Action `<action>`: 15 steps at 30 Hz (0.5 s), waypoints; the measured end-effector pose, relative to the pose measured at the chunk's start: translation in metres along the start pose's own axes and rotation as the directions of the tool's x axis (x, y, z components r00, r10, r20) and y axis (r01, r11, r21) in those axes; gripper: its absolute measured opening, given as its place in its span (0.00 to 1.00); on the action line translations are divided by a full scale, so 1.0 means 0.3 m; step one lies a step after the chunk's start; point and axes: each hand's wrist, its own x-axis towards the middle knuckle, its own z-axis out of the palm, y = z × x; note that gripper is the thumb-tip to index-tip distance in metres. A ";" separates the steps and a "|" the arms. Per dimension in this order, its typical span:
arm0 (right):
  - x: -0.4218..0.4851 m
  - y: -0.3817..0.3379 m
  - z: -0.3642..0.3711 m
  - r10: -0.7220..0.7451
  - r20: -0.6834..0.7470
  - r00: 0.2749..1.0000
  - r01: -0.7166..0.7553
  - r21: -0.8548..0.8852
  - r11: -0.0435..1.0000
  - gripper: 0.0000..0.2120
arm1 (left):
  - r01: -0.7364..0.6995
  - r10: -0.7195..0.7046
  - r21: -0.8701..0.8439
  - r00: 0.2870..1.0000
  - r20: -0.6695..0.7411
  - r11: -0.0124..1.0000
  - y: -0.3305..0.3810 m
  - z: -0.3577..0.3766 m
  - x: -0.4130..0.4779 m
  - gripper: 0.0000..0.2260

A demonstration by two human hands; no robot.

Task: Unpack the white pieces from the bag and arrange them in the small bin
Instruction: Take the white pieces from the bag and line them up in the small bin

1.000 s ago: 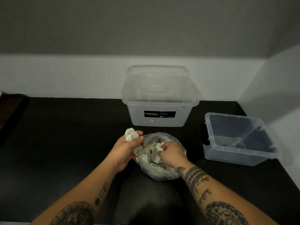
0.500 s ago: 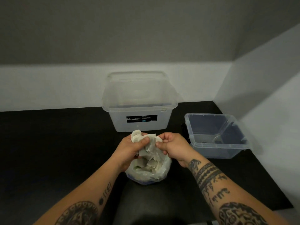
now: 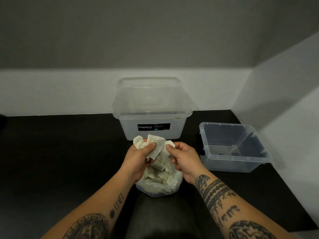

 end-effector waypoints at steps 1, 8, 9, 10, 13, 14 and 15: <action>0.000 -0.009 0.000 -0.022 -0.005 1.000 0.022 0.013 1.000 0.05 | -0.005 0.005 -0.023 1.000 -0.007 1.000 0.001 -0.006 0.000 0.05; -0.008 -0.049 0.009 -0.132 0.086 0.988 0.116 0.173 0.978 0.04 | -0.047 0.033 -0.190 0.996 -0.078 0.981 0.015 -0.007 -0.009 0.15; -0.002 -0.044 0.020 -0.116 0.099 0.988 0.098 0.167 0.981 0.02 | -0.044 0.033 -0.182 0.997 -0.066 0.982 0.015 -0.004 -0.010 0.15; 0.001 -0.041 0.034 -0.094 0.099 0.991 0.076 0.168 0.983 0.01 | -0.042 0.034 -0.172 0.998 -0.051 0.984 0.016 0.001 -0.012 0.15; 0.000 -0.039 0.076 -0.043 0.069 0.997 0.028 0.206 0.978 0.02 | -0.029 0.027 -0.171 1.000 -0.011 0.985 0.019 0.017 -0.022 0.16; 0.000 -0.038 0.086 -0.032 0.069 0.997 0.015 0.235 0.972 0.01 | -0.020 0.020 -0.173 1.000 -0.001 0.985 0.022 0.023 -0.028 0.16; -0.001 -0.038 0.093 -0.019 0.070 0.997 0.000 0.263 0.965 0.01 | -0.014 0.017 -0.174 1.000 0.013 0.985 0.023 0.026 -0.032 0.16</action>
